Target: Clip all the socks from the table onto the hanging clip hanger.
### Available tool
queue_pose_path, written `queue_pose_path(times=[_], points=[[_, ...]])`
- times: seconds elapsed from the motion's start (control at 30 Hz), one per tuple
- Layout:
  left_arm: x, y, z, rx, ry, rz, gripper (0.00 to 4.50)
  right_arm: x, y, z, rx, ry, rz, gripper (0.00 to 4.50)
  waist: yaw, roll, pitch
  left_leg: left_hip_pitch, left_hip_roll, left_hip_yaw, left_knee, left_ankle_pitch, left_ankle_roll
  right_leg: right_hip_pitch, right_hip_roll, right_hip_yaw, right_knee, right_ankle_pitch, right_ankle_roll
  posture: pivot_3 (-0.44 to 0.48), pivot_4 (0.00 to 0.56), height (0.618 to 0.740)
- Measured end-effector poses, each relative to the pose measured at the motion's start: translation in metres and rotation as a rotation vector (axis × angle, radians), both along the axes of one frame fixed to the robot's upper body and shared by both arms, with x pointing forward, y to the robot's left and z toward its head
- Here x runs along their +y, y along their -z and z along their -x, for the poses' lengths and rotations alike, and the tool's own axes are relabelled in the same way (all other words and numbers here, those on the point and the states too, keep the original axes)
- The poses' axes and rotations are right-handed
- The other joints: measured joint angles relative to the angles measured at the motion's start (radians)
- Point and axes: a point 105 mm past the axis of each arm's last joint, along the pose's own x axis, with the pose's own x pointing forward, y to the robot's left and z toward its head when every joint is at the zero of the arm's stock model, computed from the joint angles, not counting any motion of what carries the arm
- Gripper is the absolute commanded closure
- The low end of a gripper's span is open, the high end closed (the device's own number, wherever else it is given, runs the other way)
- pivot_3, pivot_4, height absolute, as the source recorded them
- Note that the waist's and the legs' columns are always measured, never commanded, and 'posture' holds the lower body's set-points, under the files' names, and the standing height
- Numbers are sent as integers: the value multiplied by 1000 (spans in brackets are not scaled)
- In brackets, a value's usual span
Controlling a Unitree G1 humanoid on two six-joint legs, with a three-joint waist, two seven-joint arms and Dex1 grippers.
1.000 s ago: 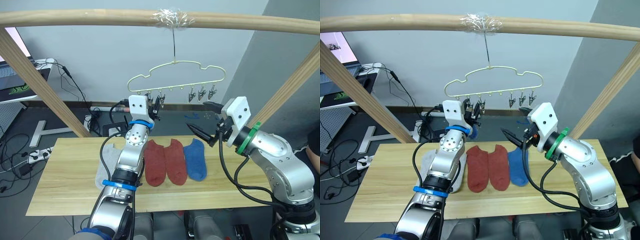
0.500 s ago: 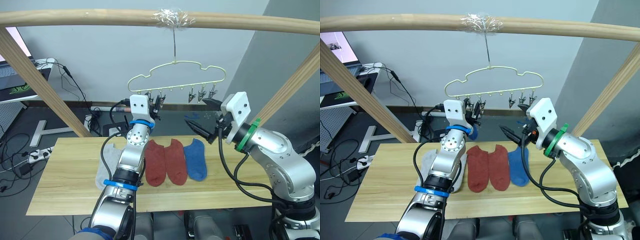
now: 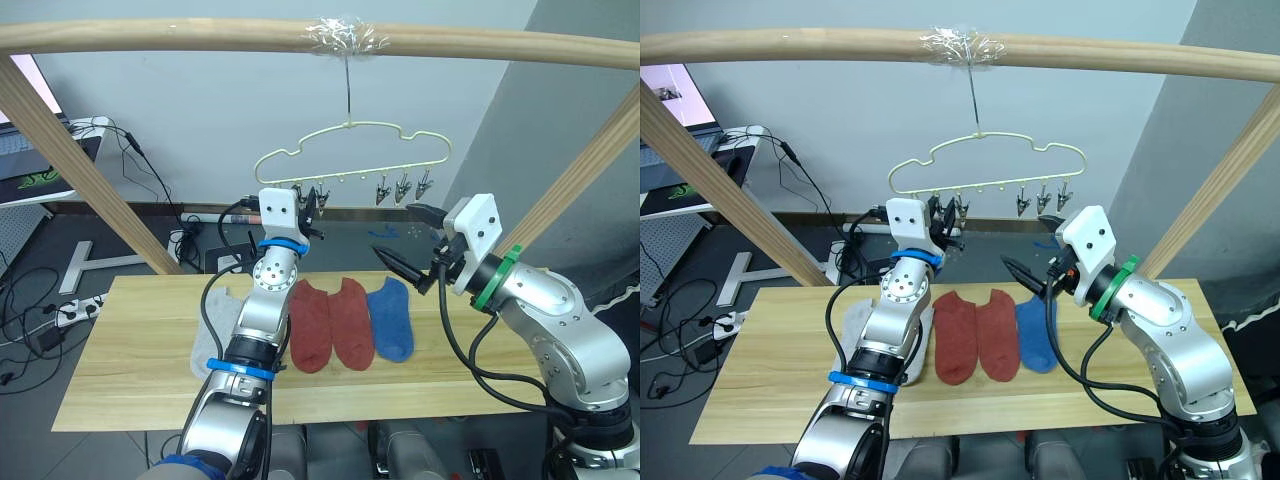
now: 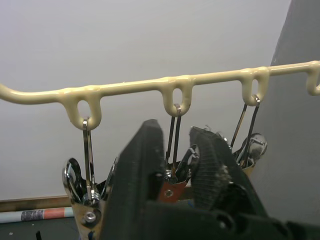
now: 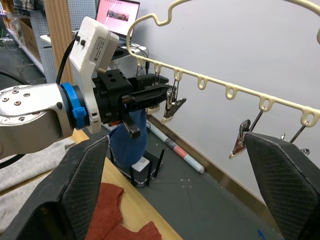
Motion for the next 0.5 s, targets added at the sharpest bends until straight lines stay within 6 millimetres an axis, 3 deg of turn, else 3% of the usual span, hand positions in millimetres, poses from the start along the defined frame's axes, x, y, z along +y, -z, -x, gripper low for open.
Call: queue_pose_path(times=[0.33, 0.4, 0.5], points=[[2, 0, -2, 4, 6, -7, 4345, 7, 10, -3, 14, 13, 36, 0, 0, 0, 0, 0, 0, 0, 0, 0, 0, 0, 0, 0, 0, 0, 0, 101, 193, 740], [1, 2, -3, 23, 36, -7, 4345, 4, 27, -13, 53, 85, 80, 0, 0, 0, 0, 1, 0, 0, 0, 0, 0, 0, 0, 0, 0, 0, 0, 104, 194, 740], [3, 1, -3, 44, 72, -8, 4345, -9, 77, -27, 211, 218, 122, 0, 0, 0, 0, 1, 0, 0, 0, 0, 0, 1, 0, 0, 0, 0, 0, 111, 193, 740]])
